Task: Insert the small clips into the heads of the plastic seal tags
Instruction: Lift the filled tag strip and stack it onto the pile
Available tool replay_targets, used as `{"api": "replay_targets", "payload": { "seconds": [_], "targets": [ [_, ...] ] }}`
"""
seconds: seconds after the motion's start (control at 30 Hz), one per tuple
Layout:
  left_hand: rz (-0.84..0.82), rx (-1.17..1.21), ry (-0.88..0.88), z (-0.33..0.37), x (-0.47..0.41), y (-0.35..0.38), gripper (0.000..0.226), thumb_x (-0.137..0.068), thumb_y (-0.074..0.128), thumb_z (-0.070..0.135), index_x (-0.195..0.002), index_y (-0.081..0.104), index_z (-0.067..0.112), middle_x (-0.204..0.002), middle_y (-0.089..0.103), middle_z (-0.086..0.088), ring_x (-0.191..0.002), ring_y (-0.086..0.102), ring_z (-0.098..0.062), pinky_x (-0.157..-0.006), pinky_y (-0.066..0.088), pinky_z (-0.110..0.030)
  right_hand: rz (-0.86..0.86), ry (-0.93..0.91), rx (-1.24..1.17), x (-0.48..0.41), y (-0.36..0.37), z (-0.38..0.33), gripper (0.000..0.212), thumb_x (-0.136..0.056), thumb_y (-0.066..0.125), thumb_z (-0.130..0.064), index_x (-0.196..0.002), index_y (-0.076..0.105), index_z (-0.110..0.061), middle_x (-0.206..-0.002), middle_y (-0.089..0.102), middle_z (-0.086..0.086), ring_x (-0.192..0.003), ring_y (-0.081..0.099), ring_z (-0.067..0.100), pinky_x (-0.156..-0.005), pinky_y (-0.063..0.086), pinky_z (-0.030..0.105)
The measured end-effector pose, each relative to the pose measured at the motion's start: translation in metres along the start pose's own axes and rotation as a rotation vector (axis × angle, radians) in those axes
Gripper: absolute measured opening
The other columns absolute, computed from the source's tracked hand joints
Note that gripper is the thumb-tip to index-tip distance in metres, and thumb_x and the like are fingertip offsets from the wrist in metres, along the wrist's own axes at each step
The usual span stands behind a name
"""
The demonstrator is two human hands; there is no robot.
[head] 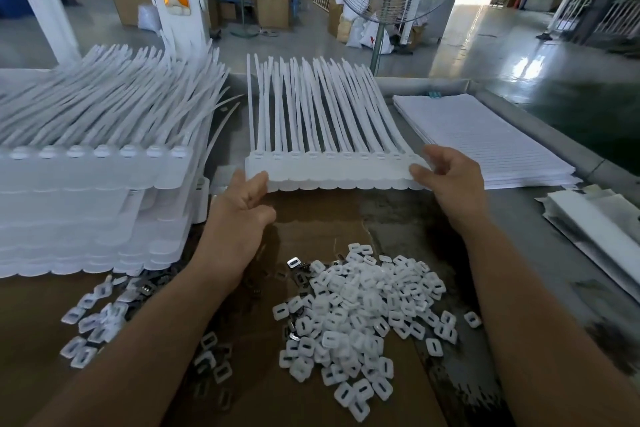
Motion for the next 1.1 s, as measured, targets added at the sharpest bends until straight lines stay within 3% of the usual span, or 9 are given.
{"api": "replay_targets", "payload": {
  "seconds": [0.07,0.17,0.37,0.5,0.57,0.63,0.8,0.93,1.1],
  "targets": [
    [0.043,-0.078,0.031,0.000,0.000,0.000,0.061,-0.085,0.047,-0.004,-0.139,0.037,0.023,-0.147,0.023,0.013,-0.096,0.050,0.014,-0.067,0.036,0.002,-0.066,-0.007,0.048,0.001,0.000,0.000,0.050,-0.077,0.073,-0.021,-0.124,0.056,-0.018,-0.124,0.054,-0.006,-0.116,0.047,0.010,-0.094,0.035,0.024],
    [0.108,-0.252,0.113,0.006,0.002,-0.001,0.052,-0.085,0.045,-0.003,-0.128,0.050,0.027,-0.144,0.030,0.013,-0.117,0.031,0.006,-0.084,0.025,-0.005,-0.095,-0.013,0.153,0.002,0.004,0.000,0.045,-0.077,0.072,-0.024,-0.120,0.058,-0.021,-0.129,0.053,-0.001,-0.120,0.045,0.013,-0.098,0.031,0.027],
    [0.058,-0.307,0.127,0.012,0.007,0.002,0.052,-0.083,0.047,-0.007,-0.127,0.053,0.021,-0.139,0.041,0.010,-0.127,0.036,-0.005,-0.104,0.028,-0.021,0.018,0.025,0.200,0.004,0.018,0.001,0.032,-0.081,0.068,-0.027,-0.111,0.062,-0.017,-0.124,0.057,0.002,-0.114,0.049,0.015,-0.091,0.030,0.022],
    [0.137,-0.331,0.138,0.015,0.010,0.000,0.040,-0.083,0.049,-0.004,-0.113,0.064,0.019,-0.105,0.061,0.011,-0.093,0.055,-0.002,-0.080,0.039,-0.009,0.032,0.024,0.206,0.003,0.019,0.000,0.031,-0.082,0.067,-0.027,-0.111,0.062,-0.017,-0.122,0.058,0.001,-0.111,0.050,0.012,-0.088,0.030,0.020],
    [0.107,-0.367,0.147,0.014,0.011,0.002,0.033,-0.084,0.050,-0.003,-0.104,0.067,0.019,-0.084,0.062,0.016,-0.070,0.056,-0.002,-0.057,0.042,-0.003,0.056,0.036,0.197,0.002,0.014,-0.001,0.030,-0.083,0.066,-0.027,-0.111,0.063,-0.017,-0.121,0.059,0.000,-0.108,0.048,0.009,-0.087,0.029,0.019],
    [0.013,-0.439,0.162,0.015,0.014,0.007,0.030,-0.085,0.051,0.001,-0.100,0.068,0.021,-0.077,0.059,0.020,-0.059,0.054,-0.002,-0.051,0.042,-0.005,0.085,0.032,0.196,0.003,0.010,-0.004,0.027,-0.085,0.063,-0.025,-0.110,0.064,-0.016,-0.121,0.060,0.000,-0.110,0.049,0.010,-0.087,0.028,0.019],
    [-0.164,-0.701,0.296,0.014,0.022,0.017,0.026,-0.090,0.050,0.017,-0.109,0.066,0.024,-0.098,0.062,0.009,-0.084,0.054,-0.005,-0.080,0.047,-0.025,0.122,-0.012,0.136,0.012,0.001,-0.022,0.017,-0.088,0.060,-0.020,-0.104,0.065,-0.018,-0.112,0.062,-0.004,-0.107,0.052,0.010,-0.093,0.035,0.023],
    [-0.167,-0.698,0.283,0.014,0.023,0.016,0.028,-0.091,0.047,0.018,-0.109,0.065,0.026,-0.104,0.061,0.009,-0.089,0.053,-0.006,-0.082,0.045,-0.024,-0.042,-0.122,0.097,0.026,0.014,-0.050,0.015,-0.087,0.061,-0.017,-0.101,0.068,-0.016,-0.094,0.063,-0.009,-0.083,0.056,0.001,-0.081,0.043,0.018],
    [-0.171,-0.736,0.274,0.012,0.019,0.015,0.029,-0.091,0.045,0.018,-0.110,0.065,0.028,-0.104,0.061,0.007,-0.089,0.054,-0.009,-0.080,0.046,-0.027,-0.397,-0.288,0.140,0.047,0.048,-0.108,0.011,-0.087,0.061,-0.018,-0.095,0.068,-0.017,-0.076,0.055,-0.023,-0.075,0.055,-0.005,-0.073,0.043,0.012]
  ]
}}
Point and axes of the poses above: each hand's wrist, its own x-axis away from the middle knuckle, its own y-axis out of the palm, z = x × y, the point moved 3 cm from there along -x, towards the middle knuckle
